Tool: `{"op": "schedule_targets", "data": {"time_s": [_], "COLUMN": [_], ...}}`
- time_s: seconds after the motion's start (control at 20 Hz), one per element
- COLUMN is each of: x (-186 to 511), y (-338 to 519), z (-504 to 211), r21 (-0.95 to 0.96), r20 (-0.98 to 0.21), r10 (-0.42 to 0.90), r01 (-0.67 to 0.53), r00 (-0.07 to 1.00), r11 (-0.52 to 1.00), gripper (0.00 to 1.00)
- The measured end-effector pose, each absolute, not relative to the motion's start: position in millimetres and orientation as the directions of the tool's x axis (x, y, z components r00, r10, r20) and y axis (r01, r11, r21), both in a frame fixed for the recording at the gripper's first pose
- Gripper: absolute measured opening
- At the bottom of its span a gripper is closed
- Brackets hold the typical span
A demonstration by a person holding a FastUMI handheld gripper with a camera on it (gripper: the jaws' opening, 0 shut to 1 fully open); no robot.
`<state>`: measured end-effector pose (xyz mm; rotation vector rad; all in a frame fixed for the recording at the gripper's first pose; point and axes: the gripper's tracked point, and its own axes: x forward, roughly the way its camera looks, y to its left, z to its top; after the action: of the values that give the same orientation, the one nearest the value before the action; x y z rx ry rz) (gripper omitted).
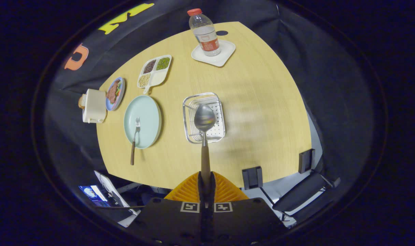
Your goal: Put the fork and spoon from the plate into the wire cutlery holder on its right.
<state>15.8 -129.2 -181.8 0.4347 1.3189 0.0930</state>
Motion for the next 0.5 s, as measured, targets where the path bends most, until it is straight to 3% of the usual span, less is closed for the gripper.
{"op": "schedule_targets", "data": {"time_s": [0.5], "x": [41.1], "y": [-130.9], "z": [-190.1], "r21": [0.385], "r20": [-0.907], "r10": [0.319], "r01": [0.238], "r00": [0.274], "r11": [0.892], "gripper": [0.1]}}
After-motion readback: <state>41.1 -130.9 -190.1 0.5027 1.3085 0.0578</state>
